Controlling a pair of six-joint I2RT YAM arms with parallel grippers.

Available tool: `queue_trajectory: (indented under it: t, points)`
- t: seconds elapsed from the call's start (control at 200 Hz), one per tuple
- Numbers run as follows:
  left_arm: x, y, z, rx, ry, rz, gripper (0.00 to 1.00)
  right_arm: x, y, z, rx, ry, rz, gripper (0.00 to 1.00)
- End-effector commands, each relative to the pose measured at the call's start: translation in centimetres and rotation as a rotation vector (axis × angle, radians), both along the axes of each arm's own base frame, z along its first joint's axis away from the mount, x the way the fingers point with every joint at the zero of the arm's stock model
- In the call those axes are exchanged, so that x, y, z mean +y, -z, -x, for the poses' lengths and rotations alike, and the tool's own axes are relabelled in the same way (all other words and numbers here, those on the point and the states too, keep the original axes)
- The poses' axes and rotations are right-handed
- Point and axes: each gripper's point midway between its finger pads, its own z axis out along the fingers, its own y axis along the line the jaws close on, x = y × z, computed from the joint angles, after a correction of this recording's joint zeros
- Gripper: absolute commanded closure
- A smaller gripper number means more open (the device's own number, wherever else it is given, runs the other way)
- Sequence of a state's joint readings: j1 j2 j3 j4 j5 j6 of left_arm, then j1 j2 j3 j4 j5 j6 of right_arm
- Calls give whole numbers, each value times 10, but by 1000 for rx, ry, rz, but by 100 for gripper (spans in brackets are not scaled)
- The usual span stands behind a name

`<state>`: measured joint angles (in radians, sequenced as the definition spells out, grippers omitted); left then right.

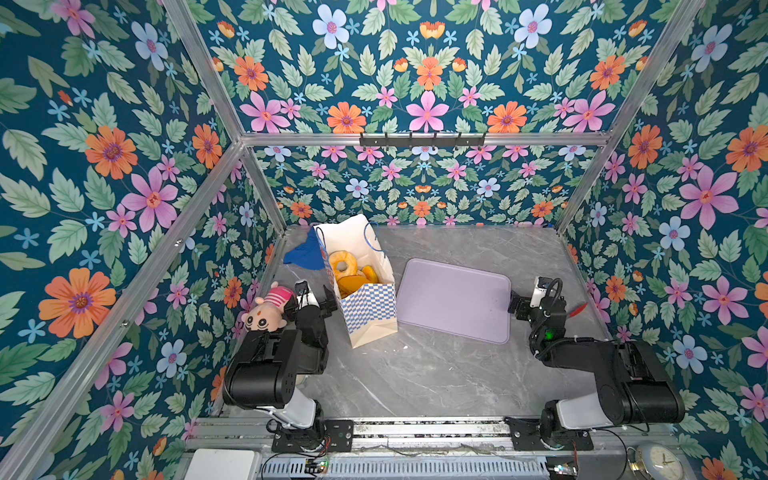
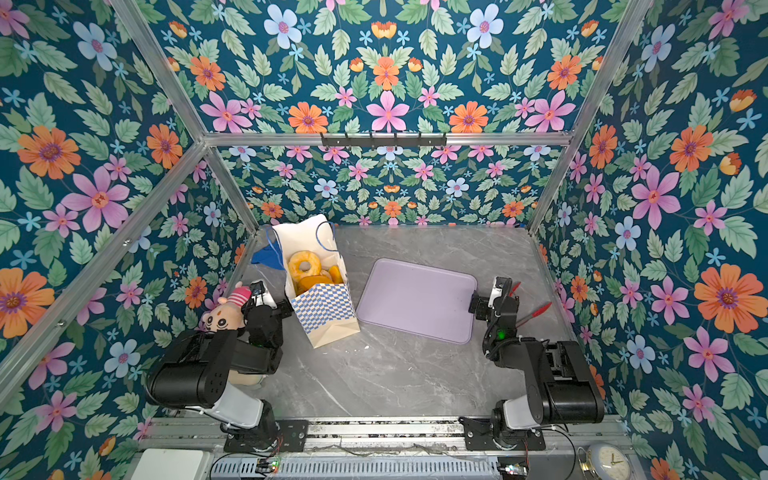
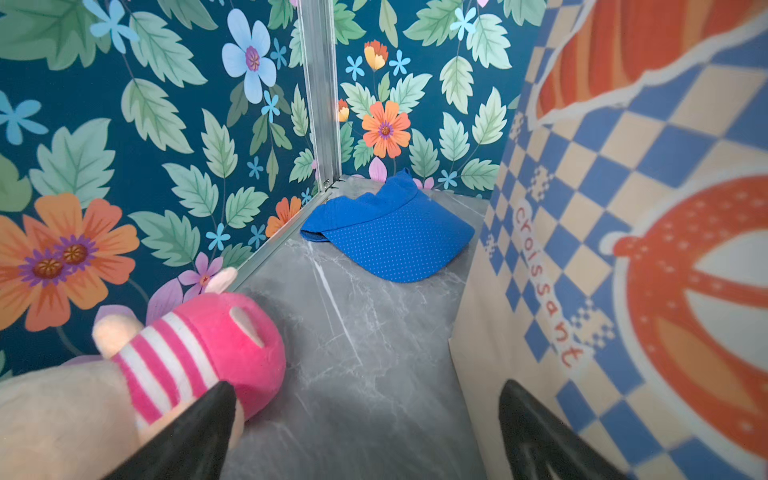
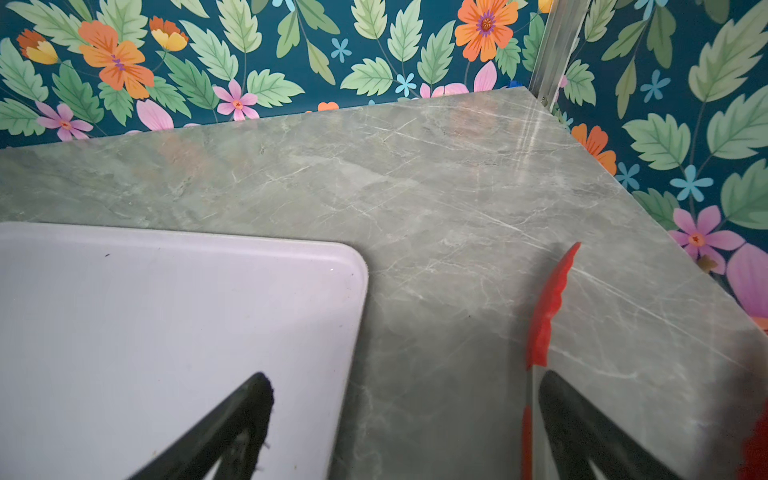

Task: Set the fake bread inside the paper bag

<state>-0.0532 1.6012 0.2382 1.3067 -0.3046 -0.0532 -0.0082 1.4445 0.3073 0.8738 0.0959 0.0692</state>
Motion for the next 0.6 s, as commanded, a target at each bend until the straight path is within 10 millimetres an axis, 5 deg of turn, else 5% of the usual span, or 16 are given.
queue_trajectory:
  t: [0.0,0.595]
  points:
    - [-1,-2,0,-5,9,-4,0,2,-4,-1,-15,-16,4,1]
    - [1,-1,-7,-2,23,0,0,2,-4,-2,-12,-21,-5,1]
